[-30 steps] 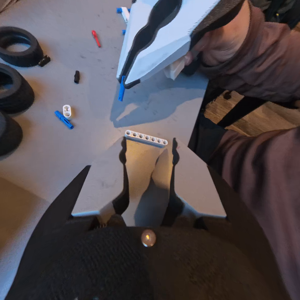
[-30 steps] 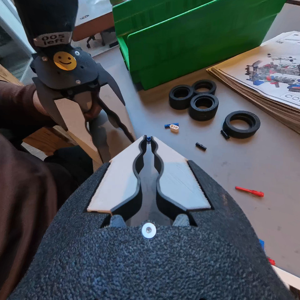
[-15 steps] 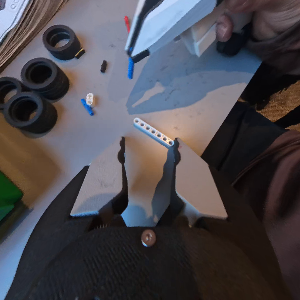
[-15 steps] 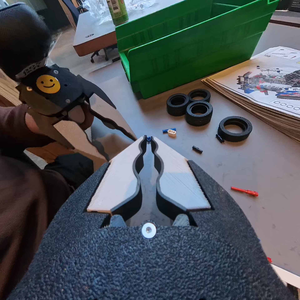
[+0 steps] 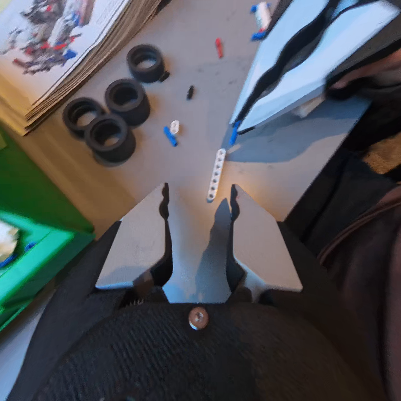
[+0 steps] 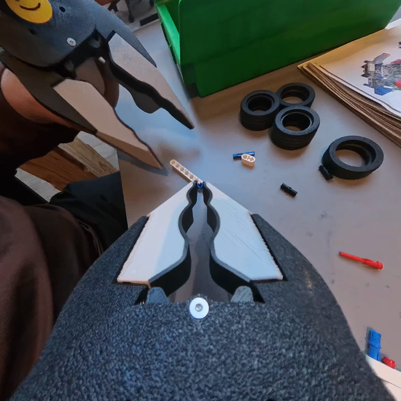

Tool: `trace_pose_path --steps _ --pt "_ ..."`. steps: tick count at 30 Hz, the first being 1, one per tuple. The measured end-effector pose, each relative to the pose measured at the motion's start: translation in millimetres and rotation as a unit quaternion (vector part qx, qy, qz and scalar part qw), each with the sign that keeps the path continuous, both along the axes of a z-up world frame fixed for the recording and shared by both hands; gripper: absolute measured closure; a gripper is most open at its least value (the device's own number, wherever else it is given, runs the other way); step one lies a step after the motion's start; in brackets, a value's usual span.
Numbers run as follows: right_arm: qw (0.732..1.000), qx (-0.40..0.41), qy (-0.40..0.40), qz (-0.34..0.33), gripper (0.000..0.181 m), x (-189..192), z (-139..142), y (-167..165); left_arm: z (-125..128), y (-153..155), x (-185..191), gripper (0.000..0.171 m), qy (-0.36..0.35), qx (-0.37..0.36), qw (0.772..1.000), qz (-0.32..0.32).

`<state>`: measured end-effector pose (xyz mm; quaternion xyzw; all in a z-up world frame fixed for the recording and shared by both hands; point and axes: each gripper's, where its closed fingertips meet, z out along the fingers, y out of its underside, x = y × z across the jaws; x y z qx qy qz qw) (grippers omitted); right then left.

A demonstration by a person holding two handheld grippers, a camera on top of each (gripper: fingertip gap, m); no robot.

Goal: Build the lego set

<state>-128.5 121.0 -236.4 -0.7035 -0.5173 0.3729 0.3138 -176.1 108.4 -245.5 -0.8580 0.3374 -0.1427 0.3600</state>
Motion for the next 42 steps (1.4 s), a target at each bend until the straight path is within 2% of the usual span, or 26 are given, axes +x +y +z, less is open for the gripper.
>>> trace_pose_path --steps 3,5,7,8,13,19,31,34,37,42 --pt "1.000 0.006 -0.011 0.004 0.177 -0.8 -3.2 -0.3 -9.9 -4.4 18.5 0.119 -0.007 -0.034 0.998 -0.056" --pt "1.000 0.007 -0.016 0.011 0.177 -1.7 -5.2 -1.8 -20.5 -2.5 24.6 0.128 0.003 -0.047 0.996 -0.079" --pt "1.000 0.007 -0.012 0.021 0.177 -2.7 -4.7 -3.8 -20.9 1.3 28.8 0.158 -0.001 -0.036 0.995 -0.096" --pt "1.000 0.008 -0.008 0.021 0.177 -2.6 -3.6 -3.4 -21.5 4.0 29.2 0.167 0.001 -0.029 0.994 -0.102" --pt "1.000 0.020 -0.006 0.014 0.177 -1.1 -2.0 5.5 -21.3 7.1 37.0 0.167 -0.023 -0.024 0.987 -0.156" --pt "0.998 0.051 -0.031 0.031 0.177 -3.6 -7.2 5.7 -21.6 7.2 38.4 0.167 -0.013 -0.012 0.977 -0.212" --pt "0.994 0.071 -0.057 0.066 0.177 1.9 -8.9 1.6 -21.6 7.6 39.8 0.167 -0.014 -0.013 0.968 -0.251" --pt "0.983 0.106 -0.111 0.102 0.177 6.2 -11.2 0.1 -21.7 7.5 39.8 0.167 -0.012 -0.009 0.968 -0.251" --pt "0.958 0.158 -0.187 0.146 0.177 10.0 -14.1 1.1 -21.6 7.5 39.8 0.167 -0.011 -0.007 0.968 -0.251" --pt "0.930 0.182 -0.256 0.190 0.178 8.1 -13.1 0.8 -21.5 7.5 39.8 0.167 -0.008 -0.002 0.968 -0.251"
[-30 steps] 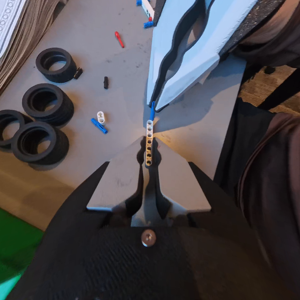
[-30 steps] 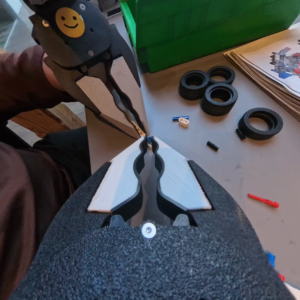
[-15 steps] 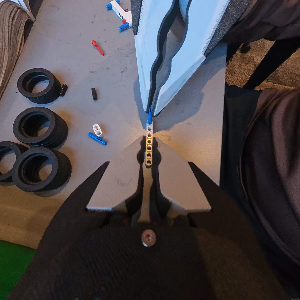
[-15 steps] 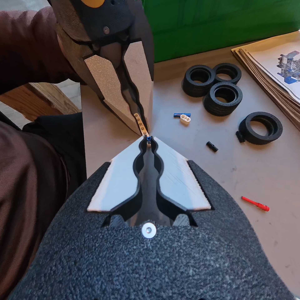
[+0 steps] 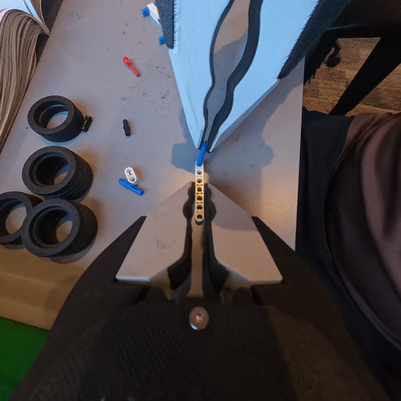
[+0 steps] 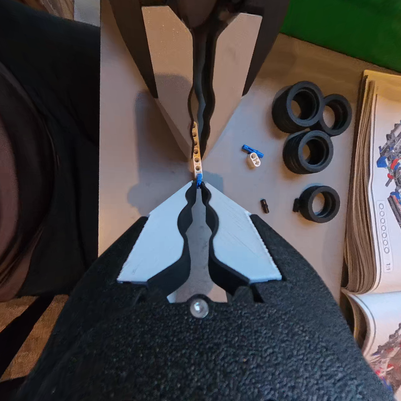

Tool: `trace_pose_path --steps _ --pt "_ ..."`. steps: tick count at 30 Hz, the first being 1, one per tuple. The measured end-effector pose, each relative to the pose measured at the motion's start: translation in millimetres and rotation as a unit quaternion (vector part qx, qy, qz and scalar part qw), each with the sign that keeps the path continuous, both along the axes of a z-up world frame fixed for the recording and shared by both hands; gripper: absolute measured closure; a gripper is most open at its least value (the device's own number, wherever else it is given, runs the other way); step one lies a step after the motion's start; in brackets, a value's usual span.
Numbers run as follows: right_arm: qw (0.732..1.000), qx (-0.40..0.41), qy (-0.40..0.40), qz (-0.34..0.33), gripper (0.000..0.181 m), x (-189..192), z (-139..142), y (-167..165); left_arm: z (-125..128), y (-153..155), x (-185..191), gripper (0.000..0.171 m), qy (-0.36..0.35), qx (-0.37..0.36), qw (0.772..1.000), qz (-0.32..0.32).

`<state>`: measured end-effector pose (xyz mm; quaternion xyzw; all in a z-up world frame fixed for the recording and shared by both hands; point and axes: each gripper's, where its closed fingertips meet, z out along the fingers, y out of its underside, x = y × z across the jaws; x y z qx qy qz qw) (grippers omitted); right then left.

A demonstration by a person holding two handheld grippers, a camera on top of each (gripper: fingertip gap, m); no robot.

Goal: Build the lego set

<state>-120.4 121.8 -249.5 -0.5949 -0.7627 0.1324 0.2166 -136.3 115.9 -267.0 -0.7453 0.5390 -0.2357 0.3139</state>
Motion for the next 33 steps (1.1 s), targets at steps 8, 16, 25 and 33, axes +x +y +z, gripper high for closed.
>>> trace_pose_path --steps 8,16,25,33 --pt "0.991 -0.111 -0.045 -0.055 0.178 -3.4 1.0 1.1 0.0 0.4 -0.3 0.167 0.003 0.011 1.000 0.003" --pt "0.973 -0.193 -0.070 -0.102 0.177 -8.3 0.6 3.3 0.0 0.6 -0.5 0.167 0.005 0.016 1.000 0.008" --pt "0.997 -0.031 -0.065 -0.013 0.178 -9.3 -5.9 1.1 0.0 1.2 -1.5 0.167 0.005 0.015 1.000 0.015" --pt "0.991 -0.111 -0.010 -0.069 0.176 -9.5 -2.1 1.1 -0.1 1.7 -1.3 0.167 0.004 0.015 1.000 0.016"
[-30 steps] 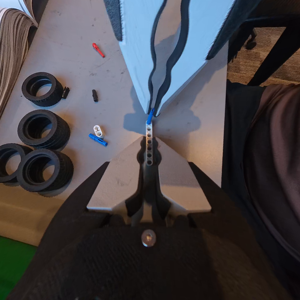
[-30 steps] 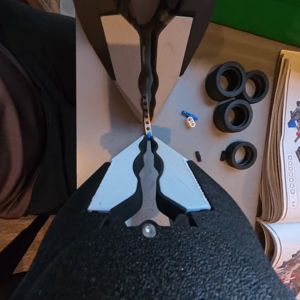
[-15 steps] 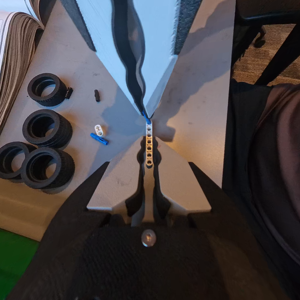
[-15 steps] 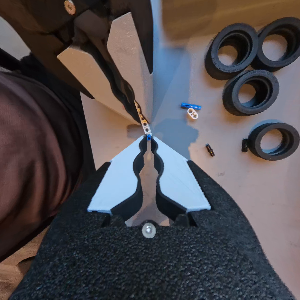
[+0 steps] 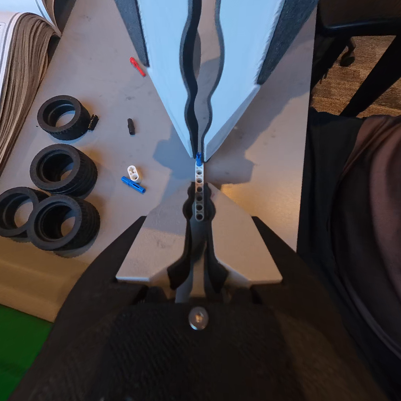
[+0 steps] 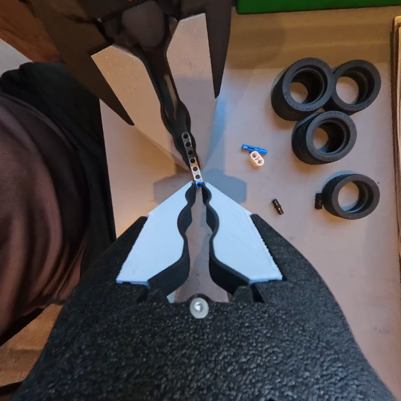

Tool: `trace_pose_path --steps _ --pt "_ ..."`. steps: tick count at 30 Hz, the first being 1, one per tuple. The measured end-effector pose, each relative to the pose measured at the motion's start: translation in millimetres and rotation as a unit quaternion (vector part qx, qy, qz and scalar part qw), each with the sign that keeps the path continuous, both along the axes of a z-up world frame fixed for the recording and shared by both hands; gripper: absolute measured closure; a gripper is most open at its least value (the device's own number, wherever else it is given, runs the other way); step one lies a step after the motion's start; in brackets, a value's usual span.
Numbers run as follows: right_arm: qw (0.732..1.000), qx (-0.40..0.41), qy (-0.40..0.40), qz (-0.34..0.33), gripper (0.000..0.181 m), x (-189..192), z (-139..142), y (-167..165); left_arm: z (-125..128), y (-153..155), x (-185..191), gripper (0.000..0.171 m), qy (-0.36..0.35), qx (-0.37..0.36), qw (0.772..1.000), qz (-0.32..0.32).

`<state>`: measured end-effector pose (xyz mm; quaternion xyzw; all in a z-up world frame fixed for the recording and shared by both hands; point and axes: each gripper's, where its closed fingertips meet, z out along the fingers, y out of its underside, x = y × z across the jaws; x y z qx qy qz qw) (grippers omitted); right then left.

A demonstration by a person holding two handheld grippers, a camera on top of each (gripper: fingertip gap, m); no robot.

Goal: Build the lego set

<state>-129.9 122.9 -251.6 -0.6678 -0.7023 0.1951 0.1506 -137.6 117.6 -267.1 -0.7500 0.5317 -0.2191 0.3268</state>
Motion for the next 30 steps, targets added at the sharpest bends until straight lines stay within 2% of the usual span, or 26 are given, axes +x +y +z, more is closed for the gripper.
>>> trace_pose_path --steps 6,11,17,24,30 --pt "0.995 -0.009 0.082 -0.058 0.163 1.7 13.1 6.0 0.0 0.3 0.0 0.167 -0.001 -0.001 1.000 0.001" --pt "0.983 -0.015 0.137 -0.122 0.161 8.7 4.6 9.9 0.1 7.3 -1.8 0.167 -0.009 -0.020 0.998 0.059" --pt "0.974 -0.014 0.174 -0.146 0.162 9.6 0.8 9.7 0.3 7.6 -1.0 0.167 -0.004 -0.008 0.995 0.099" --pt "0.972 0.020 0.176 -0.156 0.162 17.9 -9.8 15.8 2.8 -0.1 4.5 0.139 -0.037 -0.059 0.987 0.146" --pt "0.970 0.016 0.185 -0.158 0.162 21.1 -8.1 18.1 5.5 -14.6 -7.7 0.130 -0.063 -0.086 0.976 0.189"
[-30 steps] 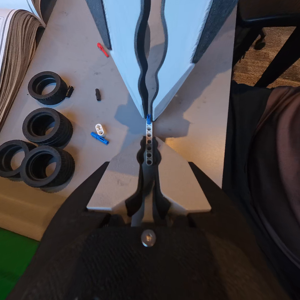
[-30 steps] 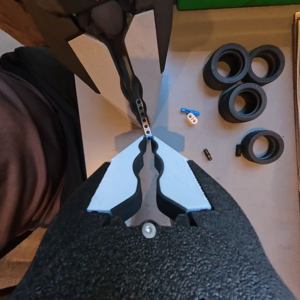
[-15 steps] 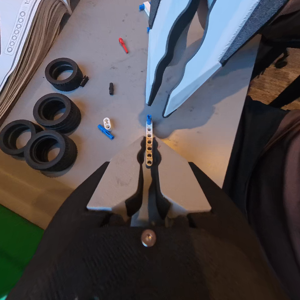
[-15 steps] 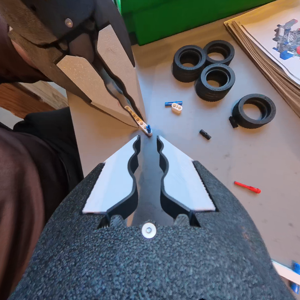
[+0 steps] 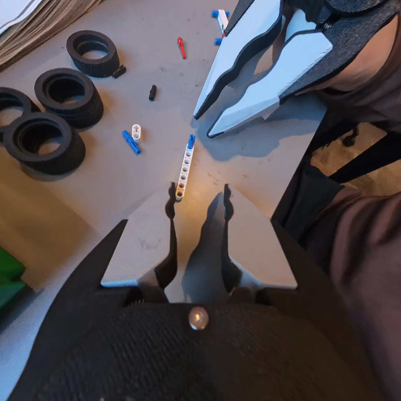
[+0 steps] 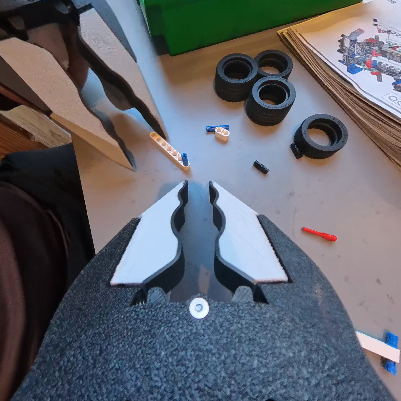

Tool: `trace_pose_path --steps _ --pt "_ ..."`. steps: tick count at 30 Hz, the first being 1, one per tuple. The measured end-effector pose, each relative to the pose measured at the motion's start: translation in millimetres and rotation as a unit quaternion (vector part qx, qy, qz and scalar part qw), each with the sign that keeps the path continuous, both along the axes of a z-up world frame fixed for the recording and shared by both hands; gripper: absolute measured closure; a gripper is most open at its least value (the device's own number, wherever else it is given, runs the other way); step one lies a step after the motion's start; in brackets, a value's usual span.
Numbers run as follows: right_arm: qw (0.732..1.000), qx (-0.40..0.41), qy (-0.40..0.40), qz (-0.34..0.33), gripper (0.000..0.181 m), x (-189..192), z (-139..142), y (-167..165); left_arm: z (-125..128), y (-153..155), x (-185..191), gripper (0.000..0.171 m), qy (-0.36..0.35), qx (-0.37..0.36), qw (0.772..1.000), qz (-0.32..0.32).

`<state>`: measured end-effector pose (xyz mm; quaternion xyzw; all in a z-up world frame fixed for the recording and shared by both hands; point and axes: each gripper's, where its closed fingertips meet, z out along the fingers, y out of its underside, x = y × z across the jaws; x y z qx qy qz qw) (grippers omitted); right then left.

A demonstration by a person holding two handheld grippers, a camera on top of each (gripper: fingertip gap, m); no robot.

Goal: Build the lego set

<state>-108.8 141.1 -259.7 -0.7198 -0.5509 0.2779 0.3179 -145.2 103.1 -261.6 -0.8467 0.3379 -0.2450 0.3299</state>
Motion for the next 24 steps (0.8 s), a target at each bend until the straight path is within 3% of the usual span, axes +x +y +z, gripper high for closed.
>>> trace_pose_path --steps 4,10,17,24 --pt "1.000 -0.005 0.010 -0.014 0.163 0.8 2.6 4.5 2.2 -8.0 10.5 0.129 -0.033 -0.023 0.999 0.000" --pt "0.996 0.016 0.065 -0.052 0.179 5.9 21.2 15.6 2.1 -6.1 20.6 0.122 -0.008 -0.012 1.000 -0.008" --pt "0.989 -0.019 0.124 -0.076 0.168 11.5 35.5 26.4 26.5 34.4 -16.3 0.130 0.011 0.027 0.998 0.061" --pt "0.987 -0.018 0.136 -0.081 0.168 13.2 39.1 28.1 -1.7 66.2 -13.6 0.145 0.091 0.006 0.994 0.067"
